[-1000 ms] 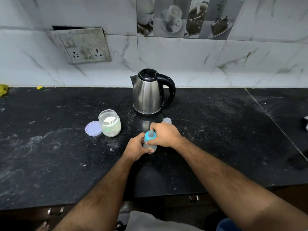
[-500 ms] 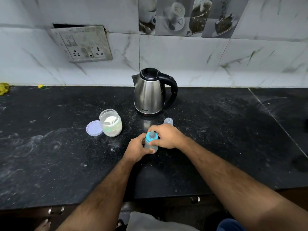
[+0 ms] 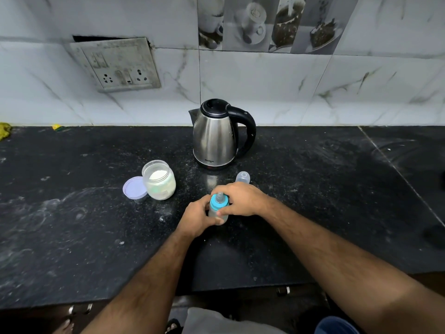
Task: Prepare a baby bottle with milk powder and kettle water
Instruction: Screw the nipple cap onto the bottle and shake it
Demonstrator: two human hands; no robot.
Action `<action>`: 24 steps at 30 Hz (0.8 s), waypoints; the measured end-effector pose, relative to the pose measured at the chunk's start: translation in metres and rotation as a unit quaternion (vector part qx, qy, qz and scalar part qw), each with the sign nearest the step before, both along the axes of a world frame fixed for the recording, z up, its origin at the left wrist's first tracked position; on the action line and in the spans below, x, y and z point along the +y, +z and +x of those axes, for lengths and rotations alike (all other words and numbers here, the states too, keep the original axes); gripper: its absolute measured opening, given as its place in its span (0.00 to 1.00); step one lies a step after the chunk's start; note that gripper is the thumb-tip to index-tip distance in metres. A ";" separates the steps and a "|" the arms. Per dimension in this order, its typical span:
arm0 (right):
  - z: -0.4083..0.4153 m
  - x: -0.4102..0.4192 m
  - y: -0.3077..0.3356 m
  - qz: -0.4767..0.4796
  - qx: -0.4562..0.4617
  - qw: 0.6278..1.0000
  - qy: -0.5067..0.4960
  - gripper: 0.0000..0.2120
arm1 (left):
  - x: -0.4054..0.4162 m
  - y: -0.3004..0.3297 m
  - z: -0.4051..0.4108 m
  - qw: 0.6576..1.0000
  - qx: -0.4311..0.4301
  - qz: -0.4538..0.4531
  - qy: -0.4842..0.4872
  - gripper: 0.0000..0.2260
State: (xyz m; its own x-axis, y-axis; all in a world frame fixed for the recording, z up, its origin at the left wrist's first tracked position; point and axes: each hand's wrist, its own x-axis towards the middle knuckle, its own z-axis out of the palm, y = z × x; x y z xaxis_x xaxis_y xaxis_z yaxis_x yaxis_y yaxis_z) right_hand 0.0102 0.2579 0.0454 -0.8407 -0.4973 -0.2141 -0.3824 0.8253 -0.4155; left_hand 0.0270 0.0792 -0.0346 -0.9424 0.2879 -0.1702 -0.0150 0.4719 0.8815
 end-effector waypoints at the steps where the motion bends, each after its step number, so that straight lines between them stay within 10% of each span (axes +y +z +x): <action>1: 0.000 0.000 -0.002 -0.009 0.006 1.000 -0.005 0.20 | 0.000 0.000 0.000 1.000 -0.001 -0.001 0.001 0.27; 14: 0.036 -0.036 -0.039 -0.025 0.118 0.964 -0.236 0.20 | 0.001 -0.003 0.005 0.998 0.049 -0.023 0.015 0.19; 24: 0.012 -0.006 -0.006 -0.018 0.017 0.998 -0.062 0.16 | 0.000 -0.003 0.003 1.000 0.007 0.005 0.023 0.22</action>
